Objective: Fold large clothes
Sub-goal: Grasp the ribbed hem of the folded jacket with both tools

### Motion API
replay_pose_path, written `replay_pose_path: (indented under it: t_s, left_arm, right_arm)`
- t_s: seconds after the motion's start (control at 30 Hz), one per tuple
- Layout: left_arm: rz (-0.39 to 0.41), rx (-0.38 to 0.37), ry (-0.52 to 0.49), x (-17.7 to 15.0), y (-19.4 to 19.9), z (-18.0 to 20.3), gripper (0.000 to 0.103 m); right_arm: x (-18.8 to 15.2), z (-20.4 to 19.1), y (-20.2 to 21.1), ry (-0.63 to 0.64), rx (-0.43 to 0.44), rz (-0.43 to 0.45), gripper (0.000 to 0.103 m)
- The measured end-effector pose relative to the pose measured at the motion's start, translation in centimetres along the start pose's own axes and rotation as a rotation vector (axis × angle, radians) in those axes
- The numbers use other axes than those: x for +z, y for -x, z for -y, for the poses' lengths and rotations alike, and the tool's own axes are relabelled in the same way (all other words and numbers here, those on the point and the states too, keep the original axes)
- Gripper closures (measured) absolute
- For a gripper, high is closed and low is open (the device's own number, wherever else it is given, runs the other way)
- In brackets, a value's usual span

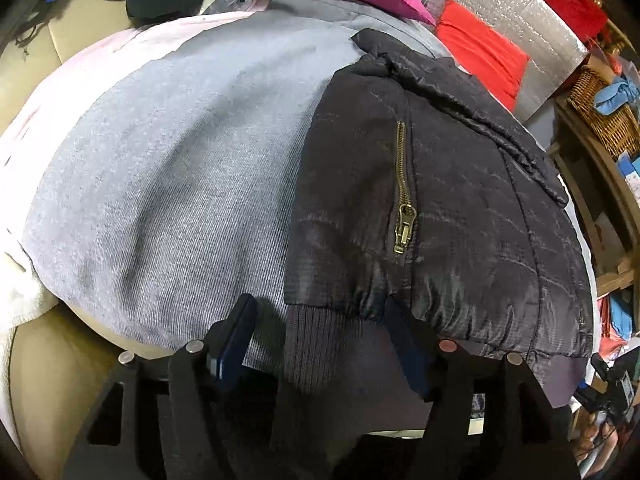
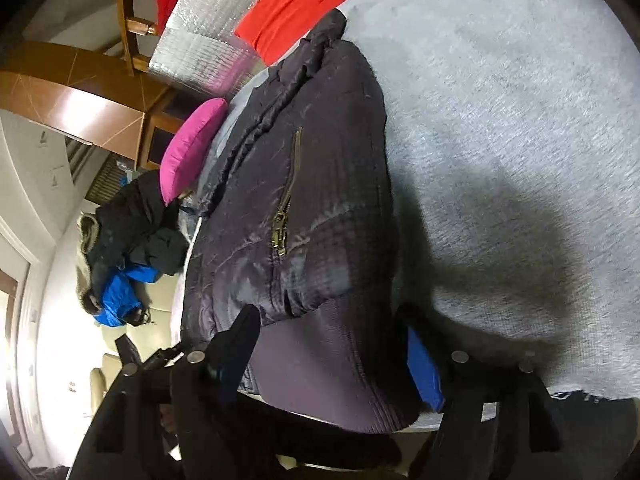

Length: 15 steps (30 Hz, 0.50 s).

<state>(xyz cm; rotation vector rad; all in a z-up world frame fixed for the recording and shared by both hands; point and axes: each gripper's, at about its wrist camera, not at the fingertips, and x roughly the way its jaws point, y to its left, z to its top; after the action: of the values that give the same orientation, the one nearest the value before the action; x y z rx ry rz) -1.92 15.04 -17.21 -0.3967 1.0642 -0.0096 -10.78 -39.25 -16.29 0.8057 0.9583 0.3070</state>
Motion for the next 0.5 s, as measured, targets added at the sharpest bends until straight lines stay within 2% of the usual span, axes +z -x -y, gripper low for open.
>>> replay_pose_path:
  t_s: [0.03, 0.07, 0.1, 0.13, 0.17, 0.23, 0.37, 0.5]
  left_arm:
    - [-0.002, 0.005, -0.006, -0.1, 0.0, 0.1, 0.039]
    - [-0.018, -0.003, -0.026, -0.1, -0.2, 0.3, 0.063]
    - [-0.035, -0.024, -0.042, -0.1, -0.3, 0.6, 0.074]
    - [-0.033, -0.013, -0.051, -0.1, 0.0, 0.3, 0.083]
    - [-0.027, 0.006, -0.064, 0.0, 0.3, 0.6, 0.089]
    - [-0.008, -0.015, -0.047, 0.1, 1.4, 0.4, 0.091]
    - [0.062, -0.077, -0.031, -0.1, 5.1, -0.1, 0.092]
    - [0.077, -0.074, -0.04, -1.1, 6.6, -0.6, 0.092]
  right_arm:
    - [-0.1, -0.3, -0.3, 0.016, -0.011, -0.01, 0.036]
    - [-0.4, -0.6, -0.8, 0.028, -0.033, -0.022, 0.045]
    - [-0.4, -0.7, -1.3, 0.031, -0.067, -0.046, 0.072]
    - [-0.4, -0.5, -1.4, 0.024, -0.065, -0.056, 0.083]
    - [-0.4, -0.5, -1.4, 0.025, -0.061, -0.056, 0.085]
    - [-0.5, -1.3, -0.9, 0.054, -0.066, -0.045, 0.087]
    - [-0.5, -3.5, 2.1, 0.11, -0.02, -0.007, 0.088]
    - [-1.0, -4.1, 3.4, 0.129, 0.002, -0.01, 0.088]
